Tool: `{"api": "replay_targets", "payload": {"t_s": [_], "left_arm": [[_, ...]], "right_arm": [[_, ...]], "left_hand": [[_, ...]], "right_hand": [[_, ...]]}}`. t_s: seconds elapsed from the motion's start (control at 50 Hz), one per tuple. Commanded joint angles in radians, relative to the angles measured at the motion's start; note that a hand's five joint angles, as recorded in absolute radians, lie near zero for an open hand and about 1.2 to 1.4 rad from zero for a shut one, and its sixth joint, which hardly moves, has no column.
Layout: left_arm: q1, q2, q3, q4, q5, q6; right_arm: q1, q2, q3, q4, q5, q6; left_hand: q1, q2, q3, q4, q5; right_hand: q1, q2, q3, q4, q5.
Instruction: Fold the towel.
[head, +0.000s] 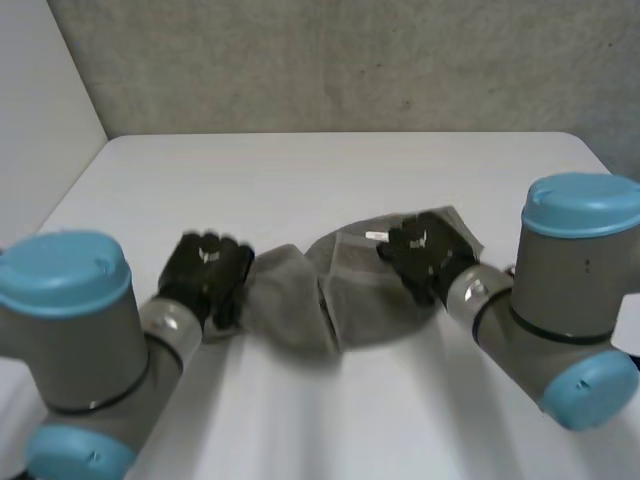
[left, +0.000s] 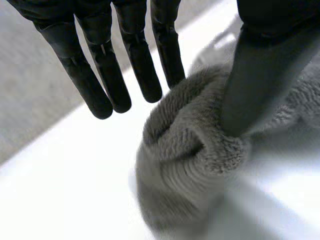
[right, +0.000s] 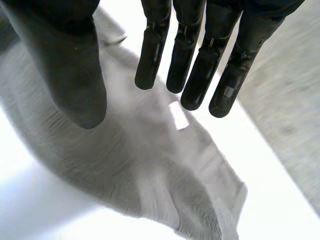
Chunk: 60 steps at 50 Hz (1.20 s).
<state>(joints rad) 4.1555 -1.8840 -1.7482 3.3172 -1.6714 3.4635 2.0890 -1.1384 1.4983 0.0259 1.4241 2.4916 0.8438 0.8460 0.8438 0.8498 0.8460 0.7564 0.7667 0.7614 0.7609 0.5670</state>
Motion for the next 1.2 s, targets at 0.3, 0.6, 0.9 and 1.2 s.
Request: {"api": "replay_targets", "payload": {"t_s": [0.3, 0.6, 0.9, 1.2], "left_arm": [[-0.003, 0.202, 0.103, -0.059, 0.022, 0.163], [0.008, -0.181, 0.45, -0.289, 0.213, 0.163], [0.008, -0.313, 0.541, -0.43, 0.268, 0.155], [0.014, -0.208, 0.424, -0.43, 0.263, 0.155]], "right_arm": [[-0.03, -0.083, -0.282, 0.21, -0.019, 0.027], [-0.032, 0.247, -0.532, 0.286, -0.172, 0.023], [-0.021, 0.459, -0.651, 0.35, -0.254, 0.024], [0.005, 0.471, -0.652, 0.351, -0.251, 0.032]], "left_hand": [[-0.31, -0.313, -0.31, -0.316, -0.487], [-0.31, -0.313, -0.31, -0.316, -0.487], [-0.05, -0.053, -0.05, -0.056, -0.227], [0.344, 0.342, 0.344, 0.338, 0.168]], "right_hand": [[-0.31, -0.321, -0.315, -0.315, -0.295], [-0.392, -0.403, -0.398, -0.397, -0.378], [-0.381, -0.391, -0.386, -0.385, -0.366], [-0.055, -0.065, -0.06, -0.059, -0.04]]}}
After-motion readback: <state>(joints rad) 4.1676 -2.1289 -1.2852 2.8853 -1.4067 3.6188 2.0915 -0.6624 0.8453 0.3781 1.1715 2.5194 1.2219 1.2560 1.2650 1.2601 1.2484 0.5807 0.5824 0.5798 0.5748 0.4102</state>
